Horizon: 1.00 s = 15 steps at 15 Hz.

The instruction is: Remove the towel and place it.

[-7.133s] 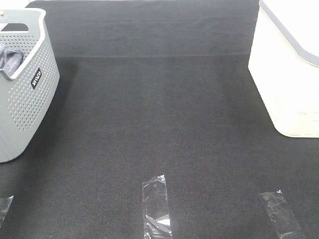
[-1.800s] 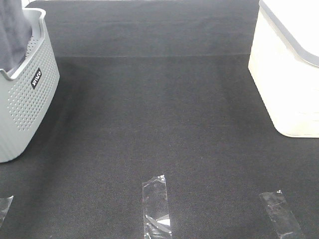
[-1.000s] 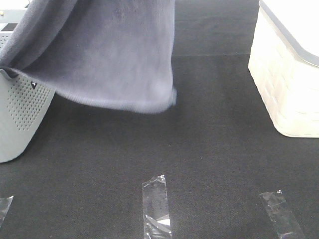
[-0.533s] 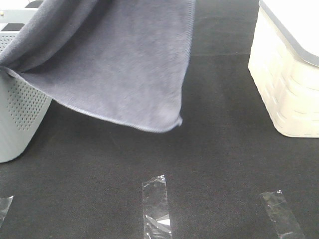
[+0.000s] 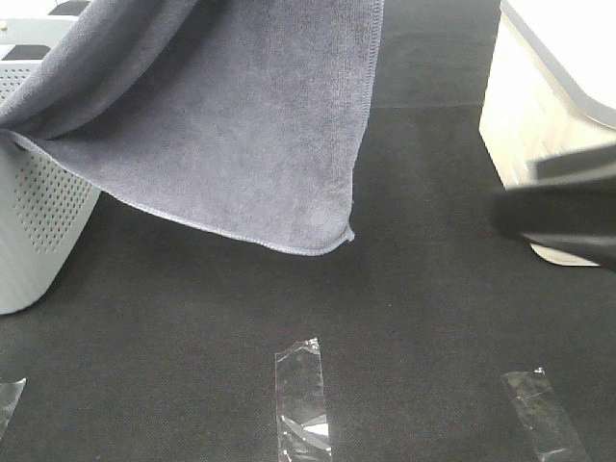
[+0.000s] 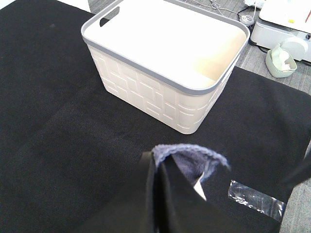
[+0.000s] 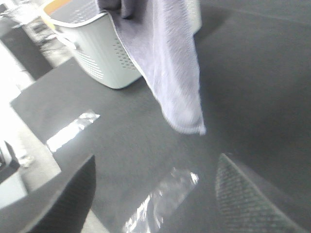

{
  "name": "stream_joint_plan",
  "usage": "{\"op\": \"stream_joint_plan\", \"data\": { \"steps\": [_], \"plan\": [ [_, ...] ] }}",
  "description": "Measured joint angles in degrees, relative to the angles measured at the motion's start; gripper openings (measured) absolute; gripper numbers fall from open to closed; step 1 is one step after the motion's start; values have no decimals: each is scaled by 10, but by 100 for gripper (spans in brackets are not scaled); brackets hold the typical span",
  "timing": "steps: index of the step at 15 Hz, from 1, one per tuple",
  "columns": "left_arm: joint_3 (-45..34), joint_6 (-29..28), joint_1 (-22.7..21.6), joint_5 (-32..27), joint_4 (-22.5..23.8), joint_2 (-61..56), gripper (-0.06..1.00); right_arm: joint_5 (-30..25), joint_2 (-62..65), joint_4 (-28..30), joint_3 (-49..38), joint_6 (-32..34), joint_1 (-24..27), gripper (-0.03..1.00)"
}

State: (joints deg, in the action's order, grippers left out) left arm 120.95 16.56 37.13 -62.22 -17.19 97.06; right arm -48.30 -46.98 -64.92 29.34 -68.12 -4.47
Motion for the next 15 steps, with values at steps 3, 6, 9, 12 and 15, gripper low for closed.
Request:
{"op": "stream_joint_plan", "data": {
  "steps": [3, 6, 9, 12, 15],
  "plan": [
    [0, 0, 0, 0, 0, 0, 0, 3, -142, -120, 0, -146, -1, 66],
    [0, 0, 0, -1, 0, 0, 0, -8, -233, -222, 0, -253, -1, 66],
    [0, 1, 0, -1, 0, 0, 0, -44, -314, -319, 1, -365, -2, 66],
    [0, 1, 0, -1, -1, 0, 0, -44, -389, -345, 1, -451, -49, 66],
    [0, 1, 0, -1, -1, 0, 0, 14, -449, -344, 6, -484, -79, 66]
  ]
}}
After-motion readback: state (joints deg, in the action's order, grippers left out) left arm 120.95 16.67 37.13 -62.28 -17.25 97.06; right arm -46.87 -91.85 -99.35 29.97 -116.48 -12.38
